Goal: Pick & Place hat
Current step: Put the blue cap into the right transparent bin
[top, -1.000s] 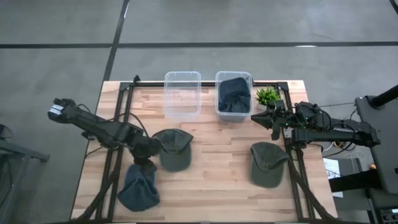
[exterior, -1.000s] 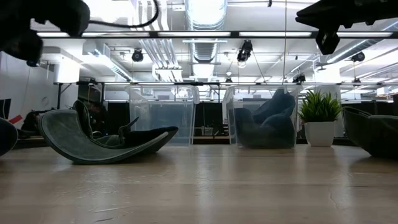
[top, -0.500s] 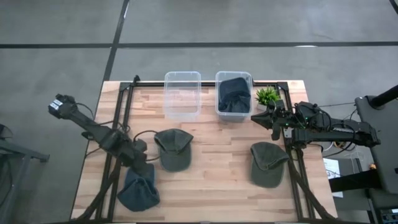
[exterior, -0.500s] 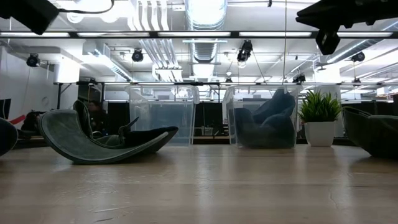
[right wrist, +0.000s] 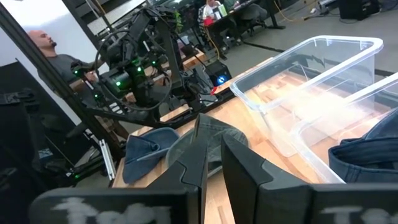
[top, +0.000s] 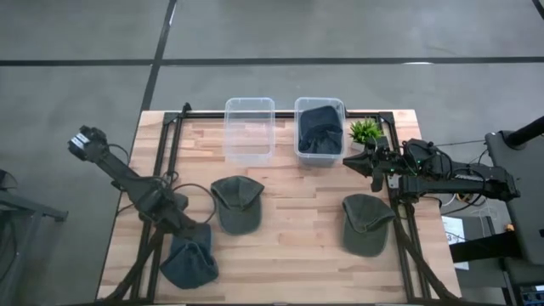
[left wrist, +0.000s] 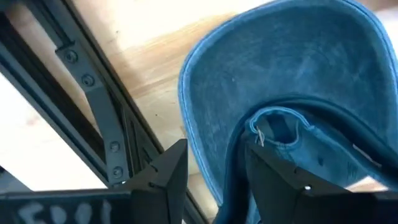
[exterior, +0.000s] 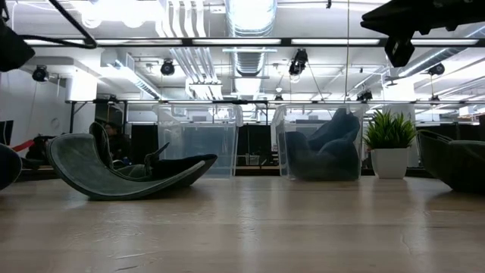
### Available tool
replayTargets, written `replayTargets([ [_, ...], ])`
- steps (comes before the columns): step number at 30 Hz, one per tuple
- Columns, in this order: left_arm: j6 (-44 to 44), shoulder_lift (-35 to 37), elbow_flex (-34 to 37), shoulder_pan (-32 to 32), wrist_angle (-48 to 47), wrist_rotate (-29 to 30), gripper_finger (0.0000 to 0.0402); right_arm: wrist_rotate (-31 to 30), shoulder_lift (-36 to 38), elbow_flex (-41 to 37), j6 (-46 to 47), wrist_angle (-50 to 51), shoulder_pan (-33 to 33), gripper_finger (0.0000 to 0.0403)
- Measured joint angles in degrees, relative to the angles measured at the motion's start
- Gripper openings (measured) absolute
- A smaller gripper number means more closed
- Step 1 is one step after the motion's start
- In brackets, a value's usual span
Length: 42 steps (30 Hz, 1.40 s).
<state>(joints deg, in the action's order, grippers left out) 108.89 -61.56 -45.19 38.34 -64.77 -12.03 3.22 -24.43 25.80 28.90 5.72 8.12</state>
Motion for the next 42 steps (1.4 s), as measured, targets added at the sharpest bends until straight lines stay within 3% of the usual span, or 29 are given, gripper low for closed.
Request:
replayTargets([
  [16,10.8,1.3,6.0,3.1,6.7,-1.8,0.0151,0.3,0.0,0.0,0.1,0.0,0.0,0.0043],
  [26,17.2,1.9,16.1,3.4,27.0,-1.8,0.0151,0.2,0.0,0.0,0.1,0.0,0.0,0.0043],
  [35,16.5,1.9,17.1,3.5,30.9,-0.5,0.0149,0.2,0.0,0.0,0.1,0.0,0.0,0.0043],
  [38,15.1,1.9,17.4,3.5,31.2,-1.6,0.0132,0.2,0.0,0.0,0.1,0.0,0.0,0.0043],
  [42,13.3,1.9,17.4,3.5,31.3,-2.1,0.0066,0.2,0.0,0.0,0.1,0.0,0.0,0.0043],
])
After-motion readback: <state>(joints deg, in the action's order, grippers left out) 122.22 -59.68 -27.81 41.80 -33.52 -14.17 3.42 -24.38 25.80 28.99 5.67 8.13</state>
